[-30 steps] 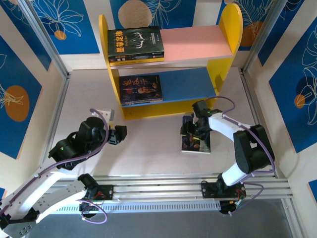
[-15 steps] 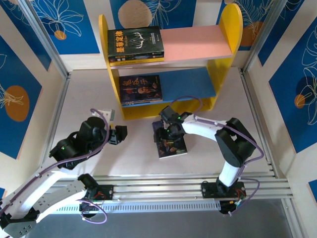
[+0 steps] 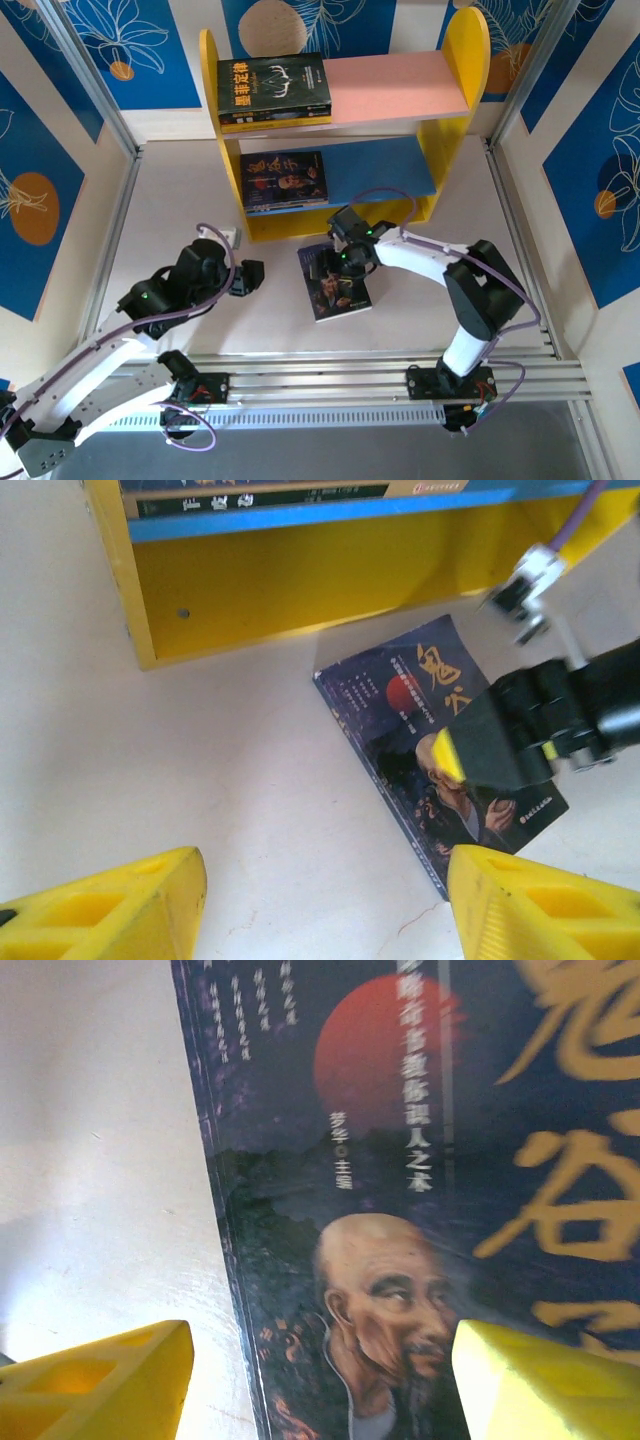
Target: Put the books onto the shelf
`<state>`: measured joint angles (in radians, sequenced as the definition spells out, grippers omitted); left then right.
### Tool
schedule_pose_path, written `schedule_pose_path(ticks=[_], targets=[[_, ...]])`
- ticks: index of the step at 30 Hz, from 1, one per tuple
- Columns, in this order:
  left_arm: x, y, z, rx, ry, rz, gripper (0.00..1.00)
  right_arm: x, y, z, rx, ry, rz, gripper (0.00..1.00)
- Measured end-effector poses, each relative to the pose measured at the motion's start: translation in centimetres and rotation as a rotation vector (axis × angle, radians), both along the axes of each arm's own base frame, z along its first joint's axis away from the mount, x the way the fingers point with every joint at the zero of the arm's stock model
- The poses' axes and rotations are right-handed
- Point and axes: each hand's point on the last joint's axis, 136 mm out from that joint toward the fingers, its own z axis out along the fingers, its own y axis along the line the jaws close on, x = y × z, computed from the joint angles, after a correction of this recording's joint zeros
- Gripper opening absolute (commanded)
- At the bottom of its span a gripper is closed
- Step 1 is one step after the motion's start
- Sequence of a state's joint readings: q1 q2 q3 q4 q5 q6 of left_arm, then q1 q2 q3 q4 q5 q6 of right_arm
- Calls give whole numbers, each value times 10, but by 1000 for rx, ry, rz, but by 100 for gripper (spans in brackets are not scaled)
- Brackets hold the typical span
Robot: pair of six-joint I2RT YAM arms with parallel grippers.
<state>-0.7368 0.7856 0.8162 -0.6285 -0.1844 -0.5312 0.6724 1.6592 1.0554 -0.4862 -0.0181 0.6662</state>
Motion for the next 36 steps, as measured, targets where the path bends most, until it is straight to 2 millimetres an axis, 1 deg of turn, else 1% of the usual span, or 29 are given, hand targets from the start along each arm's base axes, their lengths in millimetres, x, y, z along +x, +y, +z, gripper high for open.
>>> schedule_pose_path(ticks=[3,7,10,12,18,21,25,32,36], targets=[[0,-1,-7,-7,19,6,65,8,-18,12,17,-36,-32,70],[-2,-4,-21,-23,51,6,66,15,-44,17,18,-65,-78,70],[-4,-8,-34,-40,81,6,66,15,-63,16,6,-78,-113,70],[-6,-10,-44,-55,104,9,66,11,-75,14,0,-78,-129,71],[-8,-18,-70,-96,169,12,65,5,-98,6,-14,-74,-169,71],[-9,-23,-81,-112,201,13,65,6,-104,3,-19,-73,-178,71],[-8,-30,-93,-129,237,14,64,7,-105,2,-17,-82,-172,70],[-5,-40,-108,-154,277,9,64,11,-98,-5,6,-79,-160,69],[-3,-48,-113,-174,293,1,64,8,-90,-14,7,-66,-136,69]])
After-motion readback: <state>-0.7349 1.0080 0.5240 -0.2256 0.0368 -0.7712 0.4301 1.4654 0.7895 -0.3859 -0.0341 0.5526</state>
